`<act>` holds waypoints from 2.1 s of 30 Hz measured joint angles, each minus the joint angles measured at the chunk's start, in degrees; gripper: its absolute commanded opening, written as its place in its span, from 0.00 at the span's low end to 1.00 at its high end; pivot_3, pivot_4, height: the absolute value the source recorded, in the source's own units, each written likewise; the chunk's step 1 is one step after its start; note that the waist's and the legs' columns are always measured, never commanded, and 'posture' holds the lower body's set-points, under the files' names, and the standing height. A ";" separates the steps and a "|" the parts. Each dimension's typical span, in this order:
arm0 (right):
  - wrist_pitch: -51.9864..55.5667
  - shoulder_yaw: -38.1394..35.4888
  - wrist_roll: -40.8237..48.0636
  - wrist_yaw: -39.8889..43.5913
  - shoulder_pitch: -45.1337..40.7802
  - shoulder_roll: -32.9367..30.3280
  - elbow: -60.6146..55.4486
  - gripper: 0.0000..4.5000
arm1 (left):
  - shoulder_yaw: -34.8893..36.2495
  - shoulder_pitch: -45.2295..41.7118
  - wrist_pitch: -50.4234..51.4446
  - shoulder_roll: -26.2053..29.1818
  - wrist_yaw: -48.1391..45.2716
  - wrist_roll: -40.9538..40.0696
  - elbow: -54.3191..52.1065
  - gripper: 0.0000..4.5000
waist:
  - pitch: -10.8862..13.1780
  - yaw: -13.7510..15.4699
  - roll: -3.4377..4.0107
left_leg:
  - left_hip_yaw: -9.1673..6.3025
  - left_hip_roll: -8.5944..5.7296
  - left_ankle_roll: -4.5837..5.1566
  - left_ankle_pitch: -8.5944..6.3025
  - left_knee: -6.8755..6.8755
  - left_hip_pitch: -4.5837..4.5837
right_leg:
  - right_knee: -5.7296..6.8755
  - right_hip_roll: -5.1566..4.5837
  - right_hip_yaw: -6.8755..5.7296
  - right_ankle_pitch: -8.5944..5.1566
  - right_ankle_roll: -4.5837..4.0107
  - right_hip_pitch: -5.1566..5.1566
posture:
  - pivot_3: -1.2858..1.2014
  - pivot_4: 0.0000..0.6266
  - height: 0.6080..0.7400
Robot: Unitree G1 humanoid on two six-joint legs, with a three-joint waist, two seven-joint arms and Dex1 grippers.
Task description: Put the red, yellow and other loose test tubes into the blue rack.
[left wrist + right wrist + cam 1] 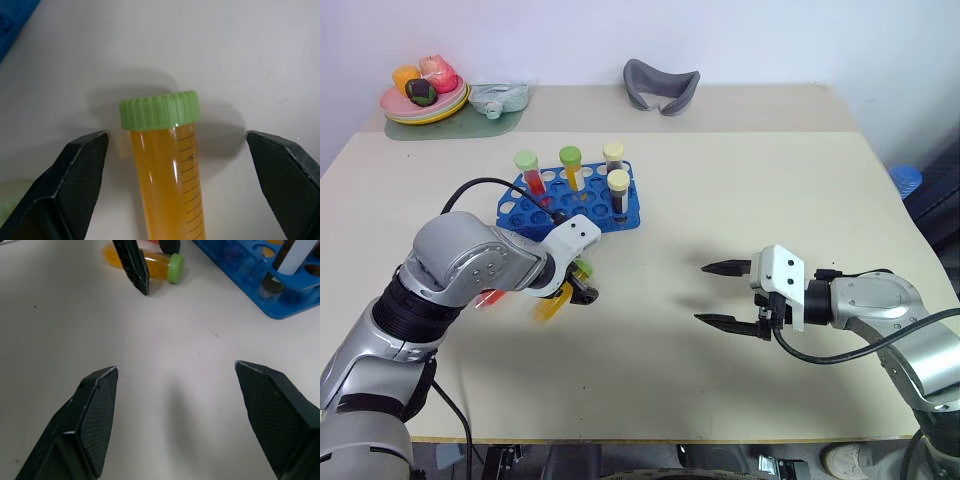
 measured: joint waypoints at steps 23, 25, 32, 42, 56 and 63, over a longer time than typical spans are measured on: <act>0.04 0.01 0.01 -0.49 1.03 -0.02 -0.04 0.86 | -0.19 1.53 0.02 7.57 1.77 -5.63 -1.73 0.48 | 0.01 -0.03 -0.02 | 0.00 0.00 0.00 0.00 0.00 -0.04 | 0.02 0.00 0.01 0.00 0.00 -0.05 | 0.52 0.24 1.00; 0.04 0.01 0.01 -0.48 1.03 -0.02 -0.04 0.86 | -0.17 1.53 0.01 7.43 1.93 -5.69 -1.73 0.48 | 0.01 -0.03 -0.02 | 0.00 0.00 0.00 0.00 0.00 -0.04 | 0.02 0.00 0.01 0.00 0.00 -0.05 | 0.52 0.24 1.00; 0.11 0.01 0.01 -0.52 1.01 -0.02 -0.04 0.86 | -0.13 1.53 0.02 7.18 2.36 -5.59 -1.73 0.48 | 0.01 -0.02 -0.02 | 0.01 -0.01 0.00 0.00 0.01 -0.04 | 0.02 0.00 0.01 0.00 0.00 -0.04 | 0.52 0.24 1.00; 0.15 0.09 -0.01 -1.38 0.92 0.04 -0.05 0.86 | -0.12 0.43 0.02 3.71 2.38 -2.87 -0.05 0.48 | -0.01 0.48 -0.01 | 0.00 -0.03 0.00 0.00 0.05 -0.03 | 0.02 -0.03 0.01 0.00 0.00 0.00 | 0.52 0.24 1.00; 0.62 0.25 0.01 -2.04 1.02 0.19 -1.10 0.86 | -0.68 0.35 0.02 4.14 0.59 -1.54 -0.59 0.18 | -0.02 0.16 0.00 | 0.00 -0.03 0.00 0.00 0.05 -0.01 | 0.07 -0.02 0.01 0.00 0.00 -0.01 | 0.52 0.24 1.00; 0.57 0.66 -0.03 -1.88 0.44 0.50 -0.93 0.86 | 1.47 2.96 -6.23 7.37 -3.76 4.32 -7.29 0.18 | 0.01 -0.32 -0.04 | 0.03 -0.01 -0.01 0.01 0.00 -0.06 | 0.06 0.00 0.04 0.00 0.00 -0.14 | 0.52 0.24 1.00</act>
